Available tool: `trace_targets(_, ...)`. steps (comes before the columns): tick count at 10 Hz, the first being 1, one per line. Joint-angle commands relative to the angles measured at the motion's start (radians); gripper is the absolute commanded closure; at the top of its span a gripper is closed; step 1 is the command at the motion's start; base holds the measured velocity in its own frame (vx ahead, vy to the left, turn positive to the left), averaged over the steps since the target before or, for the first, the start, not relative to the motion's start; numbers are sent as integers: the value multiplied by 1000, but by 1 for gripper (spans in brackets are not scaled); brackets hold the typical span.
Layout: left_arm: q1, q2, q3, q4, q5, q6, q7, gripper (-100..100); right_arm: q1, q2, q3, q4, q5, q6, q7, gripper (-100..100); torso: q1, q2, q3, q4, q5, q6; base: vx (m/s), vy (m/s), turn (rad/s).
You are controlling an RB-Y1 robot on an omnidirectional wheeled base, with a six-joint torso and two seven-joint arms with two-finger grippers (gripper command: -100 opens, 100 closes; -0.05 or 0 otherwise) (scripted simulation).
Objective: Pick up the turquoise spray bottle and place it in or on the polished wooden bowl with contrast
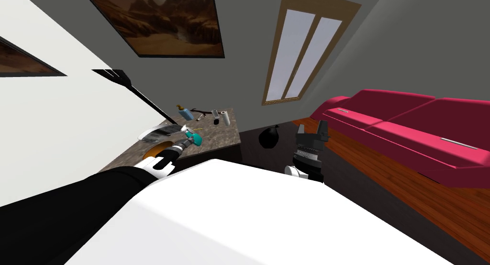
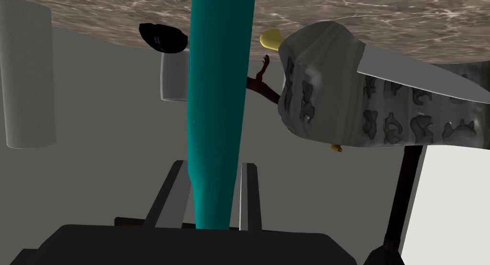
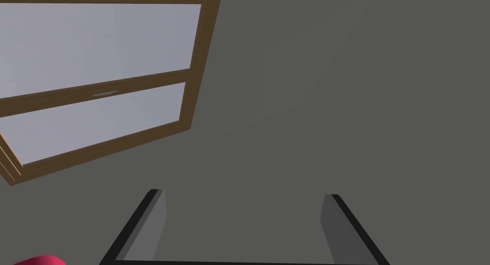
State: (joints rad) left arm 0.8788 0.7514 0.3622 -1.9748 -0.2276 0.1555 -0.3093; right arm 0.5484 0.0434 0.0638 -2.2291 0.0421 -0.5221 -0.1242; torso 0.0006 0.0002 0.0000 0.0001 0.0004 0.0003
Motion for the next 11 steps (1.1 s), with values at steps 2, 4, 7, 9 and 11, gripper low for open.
trace_targets(2,0,0,0,0,0,0,0,0,0,0,0,0,0,0,0,0,0,0,0,0,0,0,0,0,0)
trace_targets(4,-1,2,3,4,-28,7,-26,100,0,0,0,0,0,0,0,0,-3,6,2,0,1,-2,-124,-77,29)
trace_targets(7,-4,9,13,13,-102,24,-94,100,0,0,0,0,0,0,0,0,-4,19,9,-1,6,-7,-182,-88,70)
trace_targets(9,-4,12,19,15,-134,32,-124,100,0,0,0,0,0,0,0,0,-3,18,8,-1,6,-8,-129,-66,70)
trace_targets(11,-4,16,25,16,-164,40,-153,100,0,0,0,0,0,0,0,0,-1,13,5,-3,6,-7,-79,-22,37)
